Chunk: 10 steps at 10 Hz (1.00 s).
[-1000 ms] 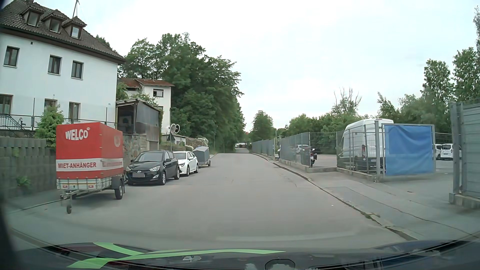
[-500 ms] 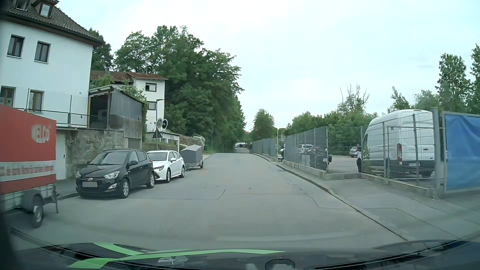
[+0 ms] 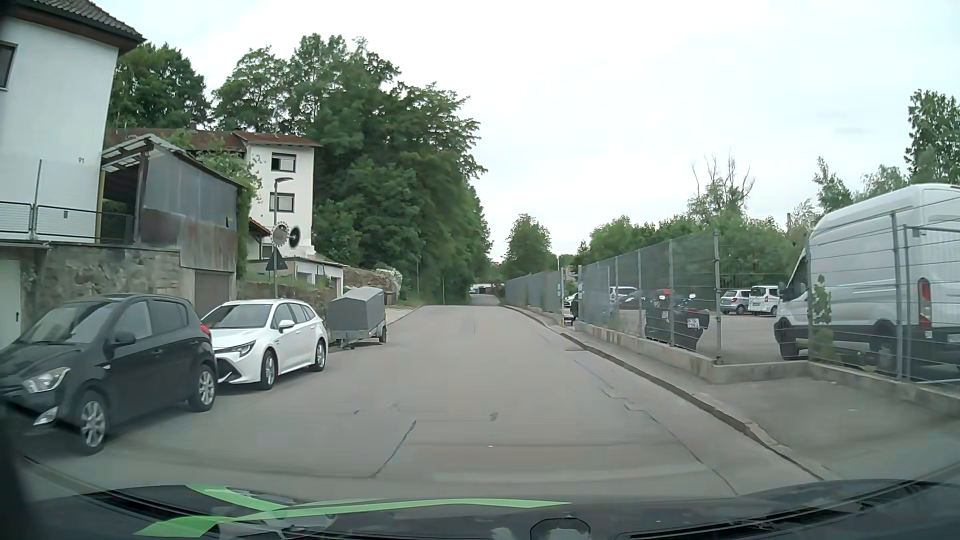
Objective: Follow the waypoints while adhering to traffic rules and regulations
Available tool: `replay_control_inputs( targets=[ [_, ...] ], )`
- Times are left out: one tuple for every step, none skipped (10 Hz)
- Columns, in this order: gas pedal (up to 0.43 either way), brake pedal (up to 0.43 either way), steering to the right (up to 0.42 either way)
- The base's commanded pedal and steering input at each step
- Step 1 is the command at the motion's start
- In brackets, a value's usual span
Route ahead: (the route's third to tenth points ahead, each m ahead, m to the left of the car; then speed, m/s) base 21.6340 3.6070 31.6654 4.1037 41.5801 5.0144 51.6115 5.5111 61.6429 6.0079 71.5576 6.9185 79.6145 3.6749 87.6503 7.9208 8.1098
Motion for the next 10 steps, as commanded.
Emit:
replay_control_inputs(
  targets=[
    [0.028, 0.0, -0.004],
    [0.028, 0.0, -0.004],
    [0.028, 0.0, -0.004],
    [0.028, 0.0, -0.004],
    [0.028, 0.0, -0.004],
    [0.028, 0.0, -0.004],
    [0.028, 0.0, -0.004],
    [0.028, 0.0, -0.004],
    [0.028, 0.0, -0.004],
    [0.028, 0.0, -0.004]
  ],
)
